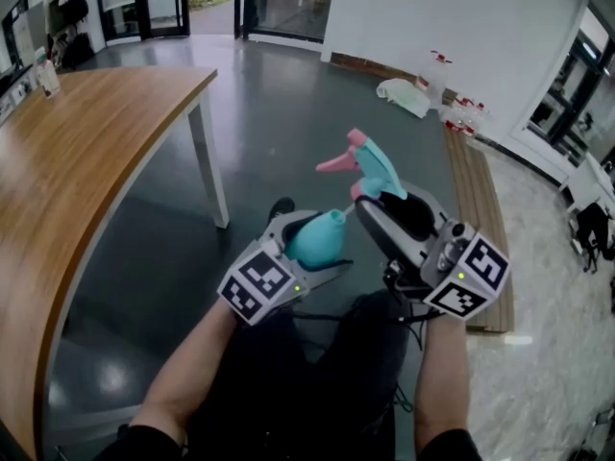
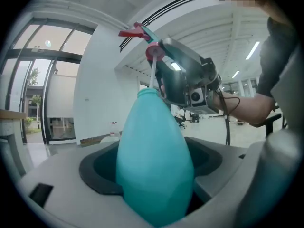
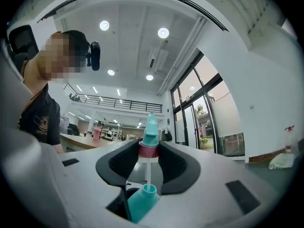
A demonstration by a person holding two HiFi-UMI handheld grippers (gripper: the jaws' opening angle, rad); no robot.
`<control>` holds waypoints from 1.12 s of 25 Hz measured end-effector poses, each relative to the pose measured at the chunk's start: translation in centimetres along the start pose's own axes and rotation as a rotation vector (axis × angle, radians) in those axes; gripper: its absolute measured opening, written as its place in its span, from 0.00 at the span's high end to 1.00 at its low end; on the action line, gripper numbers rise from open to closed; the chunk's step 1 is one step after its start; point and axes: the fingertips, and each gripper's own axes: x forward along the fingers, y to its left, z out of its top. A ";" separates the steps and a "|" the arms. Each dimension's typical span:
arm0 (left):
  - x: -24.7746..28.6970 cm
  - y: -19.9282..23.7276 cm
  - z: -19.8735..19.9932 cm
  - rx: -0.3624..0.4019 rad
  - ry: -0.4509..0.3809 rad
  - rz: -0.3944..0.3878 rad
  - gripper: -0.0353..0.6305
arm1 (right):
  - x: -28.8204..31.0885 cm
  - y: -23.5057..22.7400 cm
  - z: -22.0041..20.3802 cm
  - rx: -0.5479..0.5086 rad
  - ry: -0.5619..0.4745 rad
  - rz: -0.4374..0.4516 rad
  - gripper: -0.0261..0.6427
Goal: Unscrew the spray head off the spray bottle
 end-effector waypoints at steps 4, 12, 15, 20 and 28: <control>0.0 0.9 -0.7 0.004 0.026 0.048 0.33 | 0.3 -0.2 1.4 -0.040 -0.004 -0.022 0.75; 0.0 2.2 -2.5 -0.006 0.073 0.112 0.33 | 0.2 -0.8 2.9 -0.063 -0.028 -0.062 0.75; 0.1 2.8 -3.1 -0.015 0.097 0.141 0.33 | -0.4 -1.3 3.7 -0.083 -0.052 -0.102 0.75; -0.1 3.6 -3.5 -0.032 0.114 0.181 0.33 | -1.2 -2.4 4.2 -0.114 -0.074 -0.184 0.75; -0.8 4.7 -0.7 -0.040 0.030 0.235 0.33 | -2.4 -5.2 0.8 -0.116 -0.031 -0.347 0.75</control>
